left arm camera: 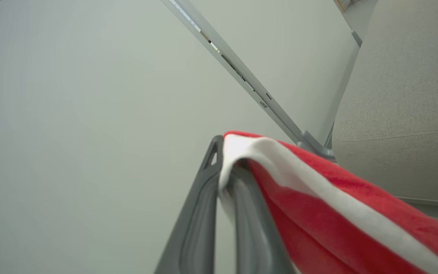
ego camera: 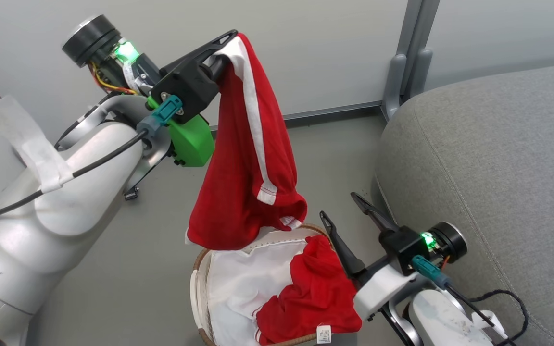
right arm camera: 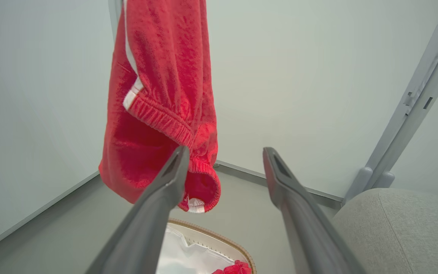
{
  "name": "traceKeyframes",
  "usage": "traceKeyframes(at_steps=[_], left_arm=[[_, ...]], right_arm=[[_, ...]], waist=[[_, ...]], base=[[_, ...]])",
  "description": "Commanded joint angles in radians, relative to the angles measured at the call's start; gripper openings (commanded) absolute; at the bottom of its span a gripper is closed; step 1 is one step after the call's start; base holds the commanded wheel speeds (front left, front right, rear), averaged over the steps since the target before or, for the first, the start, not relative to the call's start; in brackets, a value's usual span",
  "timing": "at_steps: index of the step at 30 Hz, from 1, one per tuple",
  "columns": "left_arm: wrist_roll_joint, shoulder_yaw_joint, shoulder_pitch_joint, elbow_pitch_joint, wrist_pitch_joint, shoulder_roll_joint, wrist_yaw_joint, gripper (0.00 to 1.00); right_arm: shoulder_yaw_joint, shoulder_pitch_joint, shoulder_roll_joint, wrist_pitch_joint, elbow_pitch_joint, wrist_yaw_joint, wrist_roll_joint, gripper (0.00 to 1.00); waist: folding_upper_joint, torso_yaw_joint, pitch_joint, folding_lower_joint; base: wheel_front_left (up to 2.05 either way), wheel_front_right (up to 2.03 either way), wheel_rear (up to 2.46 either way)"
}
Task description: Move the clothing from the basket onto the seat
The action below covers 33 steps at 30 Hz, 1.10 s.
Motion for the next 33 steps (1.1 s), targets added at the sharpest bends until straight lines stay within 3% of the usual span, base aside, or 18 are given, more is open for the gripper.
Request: traceKeyframes(at_steps=[1, 12, 21, 22, 23, 24, 25, 26, 33], left_arm=[[-0.009, -0.002, -0.022, 0.002, -0.001, -0.009, 0.004, 0.00], [-0.020, -0.048, -0.060, -0.019, -0.017, -0.050, 0.003, 0.00], [-0.035, -0.078, -0.065, -0.022, -0.024, -0.084, 0.003, 0.00], [-0.037, -0.080, -0.063, -0.022, -0.026, -0.086, 0.003, 0.00], [-0.039, -0.082, -0.061, -0.022, -0.028, -0.089, 0.003, 0.00], [-0.046, -0.084, -0.055, -0.023, -0.030, -0.090, 0.003, 0.00], [-0.050, -0.084, -0.049, -0.023, -0.030, -0.090, 0.003, 0.00], [-0.057, -0.083, -0.038, -0.024, -0.028, -0.088, 0.005, 0.00], [-0.116, -0.062, 0.049, -0.017, -0.020, -0.046, 0.034, 0.00]], right_arm=[[0.014, -0.022, -0.005, -0.005, 0.018, -0.001, -0.012, 1.00], [0.125, -0.206, -0.005, -0.005, 0.222, -0.001, -0.047, 1.00], [0.214, -0.314, -0.004, -0.005, 0.262, -0.001, 0.002, 1.00], [0.222, -0.325, -0.005, -0.005, 0.259, -0.001, 0.012, 0.90], [0.230, -0.331, -0.005, -0.005, 0.258, -0.001, 0.020, 0.50], [0.238, -0.333, -0.005, -0.005, 0.258, -0.001, 0.030, 0.29], [0.243, -0.335, -0.005, -0.005, 0.256, -0.001, 0.040, 0.10], [0.247, -0.338, -0.005, -0.005, 0.252, -0.001, 0.050, 0.00], [0.231, -0.335, -0.005, -0.005, 0.229, -0.001, 0.057, 0.00]], waist=[[0.0000, 0.004, -0.003, 0.0001], [0.0000, 0.042, -0.016, 0.0001], [0.0000, 0.057, -0.028, 0.0001], [0.0000, 0.058, -0.029, 0.0001], [0.0000, 0.058, -0.030, 0.0001], [0.0000, 0.059, -0.032, 0.0001], [0.0000, 0.060, -0.033, 0.0001], [0.0000, 0.061, -0.034, 0.0001], [0.0000, 0.054, -0.042, 0.0001]], base=[[0.00, 0.00, 0.00], [0.00, 0.00, 0.00], [0.00, 0.00, 0.00], [0.00, 0.00, 0.00], [0.00, 0.00, 0.00], [0.00, 0.00, 0.00], [0.00, 0.00, 0.00], [0.00, 0.00, 0.00], [0.00, 0.00, 0.00]])
